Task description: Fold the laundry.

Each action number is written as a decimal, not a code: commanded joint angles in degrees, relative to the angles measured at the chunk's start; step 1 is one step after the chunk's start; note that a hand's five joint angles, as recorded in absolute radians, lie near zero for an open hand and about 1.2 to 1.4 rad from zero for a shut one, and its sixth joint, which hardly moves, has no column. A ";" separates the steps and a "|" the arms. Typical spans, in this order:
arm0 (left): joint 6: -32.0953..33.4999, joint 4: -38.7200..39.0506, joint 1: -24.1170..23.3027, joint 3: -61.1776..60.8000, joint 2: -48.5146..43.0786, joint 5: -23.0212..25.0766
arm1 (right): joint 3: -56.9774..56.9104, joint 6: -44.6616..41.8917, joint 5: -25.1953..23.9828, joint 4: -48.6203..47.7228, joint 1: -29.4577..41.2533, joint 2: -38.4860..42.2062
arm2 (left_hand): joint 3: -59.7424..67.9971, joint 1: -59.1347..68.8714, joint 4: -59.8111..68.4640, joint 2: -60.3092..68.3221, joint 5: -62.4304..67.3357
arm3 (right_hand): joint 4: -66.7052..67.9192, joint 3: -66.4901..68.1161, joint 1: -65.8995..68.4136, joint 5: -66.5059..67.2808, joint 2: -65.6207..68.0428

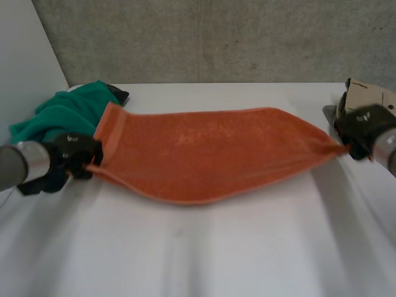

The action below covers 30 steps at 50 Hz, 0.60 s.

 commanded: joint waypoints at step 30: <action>-5.48 -10.16 -7.20 46.07 -18.68 -5.80 | -25.09 -1.40 11.38 -12.69 6.80 20.33 | 11.60 14.08 11.25 11.23 12.19 | 11.26 11.76 14.29 11.68 12.32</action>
